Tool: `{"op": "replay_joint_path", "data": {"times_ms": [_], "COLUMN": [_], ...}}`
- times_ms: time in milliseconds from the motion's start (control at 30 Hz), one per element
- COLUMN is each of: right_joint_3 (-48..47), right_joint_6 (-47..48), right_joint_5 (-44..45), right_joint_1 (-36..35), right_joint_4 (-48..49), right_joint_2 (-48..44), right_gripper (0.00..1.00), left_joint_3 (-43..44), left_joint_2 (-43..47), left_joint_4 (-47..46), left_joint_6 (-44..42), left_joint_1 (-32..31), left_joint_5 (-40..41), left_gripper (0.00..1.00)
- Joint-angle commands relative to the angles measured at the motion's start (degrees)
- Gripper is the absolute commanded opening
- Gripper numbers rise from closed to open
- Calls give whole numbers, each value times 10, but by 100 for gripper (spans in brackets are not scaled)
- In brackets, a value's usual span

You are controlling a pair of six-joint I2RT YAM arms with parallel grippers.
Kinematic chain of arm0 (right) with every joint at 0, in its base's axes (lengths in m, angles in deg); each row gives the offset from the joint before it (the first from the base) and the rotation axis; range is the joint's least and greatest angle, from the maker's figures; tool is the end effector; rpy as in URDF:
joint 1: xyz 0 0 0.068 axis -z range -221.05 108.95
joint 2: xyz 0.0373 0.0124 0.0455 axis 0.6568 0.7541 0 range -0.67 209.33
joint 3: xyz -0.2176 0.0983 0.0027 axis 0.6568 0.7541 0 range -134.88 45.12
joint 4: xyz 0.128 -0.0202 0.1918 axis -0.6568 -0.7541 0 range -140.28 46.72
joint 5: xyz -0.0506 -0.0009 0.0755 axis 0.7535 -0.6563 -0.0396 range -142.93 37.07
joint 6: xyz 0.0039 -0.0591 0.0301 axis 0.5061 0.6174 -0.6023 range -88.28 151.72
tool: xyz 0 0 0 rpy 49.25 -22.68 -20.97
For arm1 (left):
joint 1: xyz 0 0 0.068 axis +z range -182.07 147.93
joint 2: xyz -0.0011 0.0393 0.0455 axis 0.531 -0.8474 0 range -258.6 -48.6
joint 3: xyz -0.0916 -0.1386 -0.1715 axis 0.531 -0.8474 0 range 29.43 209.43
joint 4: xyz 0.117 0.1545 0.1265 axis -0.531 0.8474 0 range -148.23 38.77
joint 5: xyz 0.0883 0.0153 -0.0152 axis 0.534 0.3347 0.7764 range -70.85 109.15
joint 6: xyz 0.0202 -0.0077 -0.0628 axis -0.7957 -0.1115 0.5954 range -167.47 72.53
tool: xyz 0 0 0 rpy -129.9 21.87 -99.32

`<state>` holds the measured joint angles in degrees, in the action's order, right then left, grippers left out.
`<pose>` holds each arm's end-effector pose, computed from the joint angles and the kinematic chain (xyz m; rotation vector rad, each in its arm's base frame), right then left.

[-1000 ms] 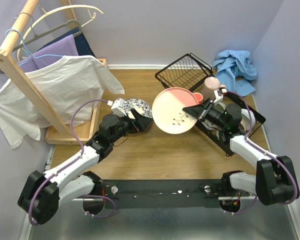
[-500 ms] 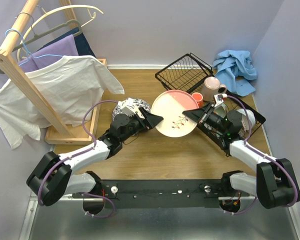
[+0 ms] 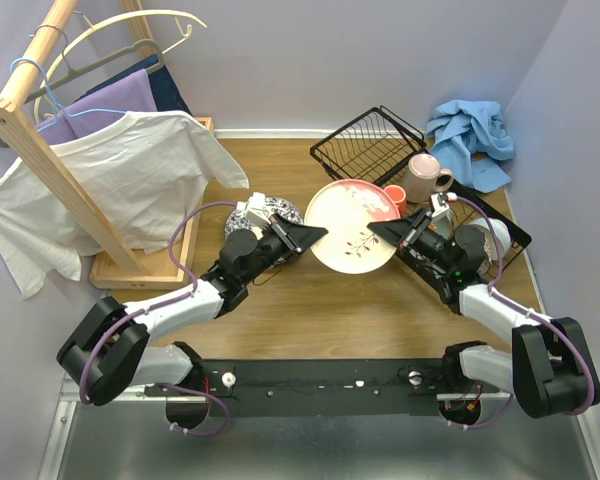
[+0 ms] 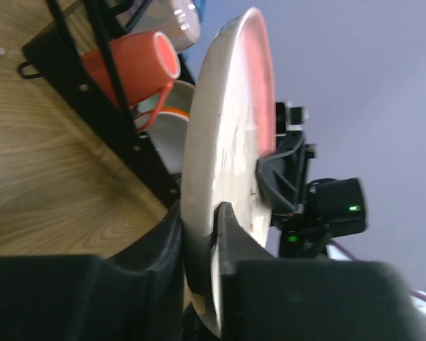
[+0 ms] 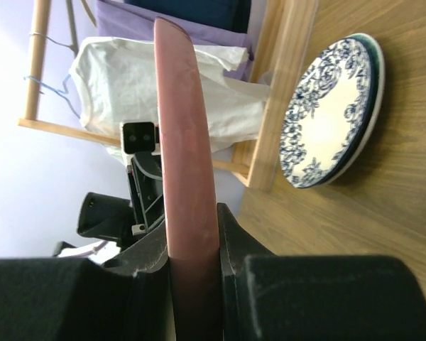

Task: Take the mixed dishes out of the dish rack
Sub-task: Pick up the plate from the dish rack, then place the plate at the center of the board.

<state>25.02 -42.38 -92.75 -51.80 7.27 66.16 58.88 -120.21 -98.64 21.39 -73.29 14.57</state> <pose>0.2233 0.0767 0.2176 0.3256 1.7541 1.6447 0.2019 -0.1825 0.2282 -0.3695 1.7996 -1.5012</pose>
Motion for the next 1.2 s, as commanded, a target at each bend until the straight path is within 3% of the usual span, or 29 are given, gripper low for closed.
{"op": "replay_joint_path", "data": {"times_ms": [0,67,100,133,200,233,333,433,633,833,1167], "right_joint_3": [1,0,0,-3,-6,-9,-20,-34,-62,-97,-113], "right_joint_6": [-6,-3,4,7,24,29,60,95,172,246,277], "right_joint_5": [5,10,12,14,15,17,23,30,47,73,74], "right_joint_1": [-7,-7,-7,-8,-8,-8,-7,-8,-8,-7,-7], "right_joint_4": [57,45,40,28,11,-7,-53,-104,-211,-308,-339], "right_joint_2": [-18,-18,-18,-19,-22,-24,-33,-42,-61,-79,-85], "right_gripper": [4,17,21,33,46,60,82,95,100,100,100], "left_joint_3": [-11,-19,-22,-25,-33,-36,-45,-52,-70,-98,-102], "left_joint_2": [15,22,24,28,39,43,66,97,178,255,264], "left_joint_4": [-26,-27,-25,-24,-17,-13,7,35,116,183,213], "left_joint_6": [-22,-22,-22,-22,-22,-26,-30,-41,-52,-31,5], "left_joint_1": [-4,-4,-4,-4,-3,-3,3,14,53,141,226], "left_joint_5": [18,19,21,26,34,41,58,83,136,157,169], "left_gripper": [8,0,0,0,0,0,0,0,0,0,0]}}
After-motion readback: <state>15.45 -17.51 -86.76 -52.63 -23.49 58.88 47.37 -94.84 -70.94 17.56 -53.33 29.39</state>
